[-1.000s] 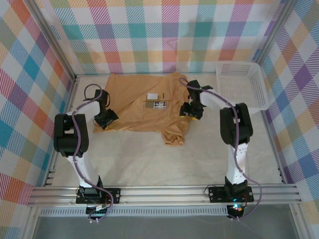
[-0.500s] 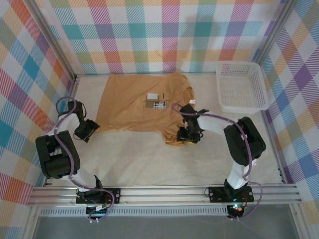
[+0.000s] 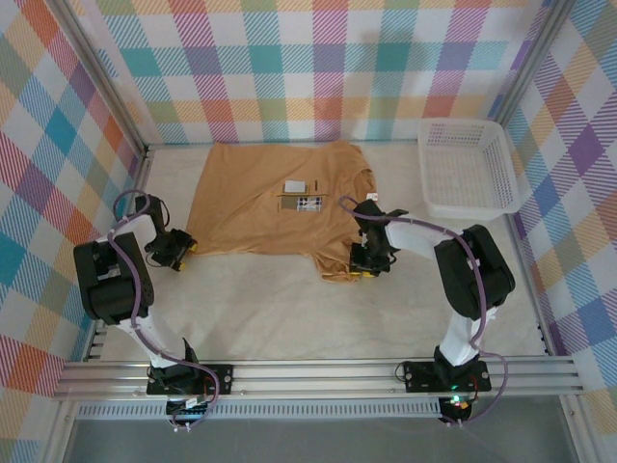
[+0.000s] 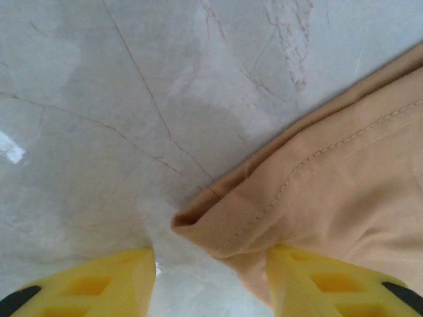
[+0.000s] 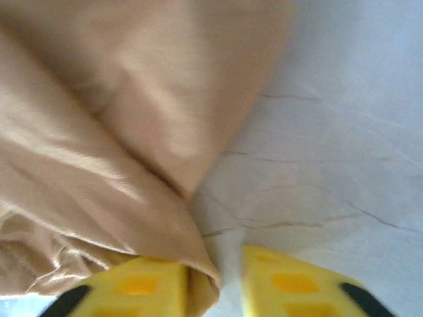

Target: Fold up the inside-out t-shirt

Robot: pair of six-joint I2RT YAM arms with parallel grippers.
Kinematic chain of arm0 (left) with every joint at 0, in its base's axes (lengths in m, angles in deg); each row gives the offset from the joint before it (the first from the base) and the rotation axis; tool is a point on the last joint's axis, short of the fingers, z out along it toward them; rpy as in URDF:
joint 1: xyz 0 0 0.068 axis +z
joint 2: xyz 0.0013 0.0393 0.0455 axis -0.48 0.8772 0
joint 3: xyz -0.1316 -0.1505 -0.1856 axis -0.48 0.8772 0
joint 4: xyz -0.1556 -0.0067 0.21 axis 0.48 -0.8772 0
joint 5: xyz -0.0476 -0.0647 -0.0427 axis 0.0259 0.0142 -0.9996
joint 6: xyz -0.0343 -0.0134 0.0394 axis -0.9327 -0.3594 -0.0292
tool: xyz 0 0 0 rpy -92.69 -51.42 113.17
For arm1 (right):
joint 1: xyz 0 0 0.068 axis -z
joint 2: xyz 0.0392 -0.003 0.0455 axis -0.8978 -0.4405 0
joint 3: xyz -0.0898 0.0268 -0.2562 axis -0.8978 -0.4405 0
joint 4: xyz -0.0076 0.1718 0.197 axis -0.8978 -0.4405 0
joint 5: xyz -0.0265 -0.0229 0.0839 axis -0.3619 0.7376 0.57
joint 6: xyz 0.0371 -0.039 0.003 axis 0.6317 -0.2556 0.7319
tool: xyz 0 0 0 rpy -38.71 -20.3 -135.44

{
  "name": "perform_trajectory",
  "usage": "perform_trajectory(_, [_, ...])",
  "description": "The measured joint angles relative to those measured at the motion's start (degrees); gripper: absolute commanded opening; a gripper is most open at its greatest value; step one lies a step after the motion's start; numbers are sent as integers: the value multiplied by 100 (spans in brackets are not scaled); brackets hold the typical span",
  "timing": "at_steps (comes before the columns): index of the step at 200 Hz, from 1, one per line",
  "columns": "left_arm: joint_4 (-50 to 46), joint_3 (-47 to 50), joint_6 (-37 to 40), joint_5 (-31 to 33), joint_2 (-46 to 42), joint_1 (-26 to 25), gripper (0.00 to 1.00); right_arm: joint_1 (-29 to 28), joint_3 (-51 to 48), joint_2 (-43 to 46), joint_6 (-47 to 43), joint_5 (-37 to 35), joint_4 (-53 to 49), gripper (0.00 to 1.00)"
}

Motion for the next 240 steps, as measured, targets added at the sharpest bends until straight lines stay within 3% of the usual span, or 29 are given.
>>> perform_trajectory(9, [-70,-37,-9,42,50,-7,43,37,4,-2,55,-31,-74,0])
perform_trajectory(60, [-332,-138,-87,258,118,-2,17,-107,192,-76,-20,219,313,0])
perform_trajectory(81, [-485,-179,-92,376,122,-2,0,-116,505,-20,-87,129,205,0])
perform_trajectory(100, [-474,-245,-74,389,140,-20,0,-116,702,201,-162,59,173,0])
perform_trajectory(121, [-125,-304,-39,358,146,-92,40,-116,815,507,-219,2,155,0])
perform_trajectory(135, [52,-330,-57,337,146,-125,49,-116,863,616,-221,-9,136,0])
perform_trajectory(161, [192,-330,-74,332,127,-146,51,-116,874,595,-223,-9,70,0])
perform_trajectory(197, [181,-343,-68,334,125,-160,38,-116,874,470,-245,11,13,0])
perform_trajectory(210, [144,-343,-68,356,79,-170,37,-116,876,411,-271,11,0,0])
perform_trajectory(223, [42,-343,-74,415,-109,-170,41,-116,876,363,-293,22,-15,0])
perform_trajectory(240, [-11,-343,-63,492,-424,-170,55,-116,876,332,-328,33,-24,0])
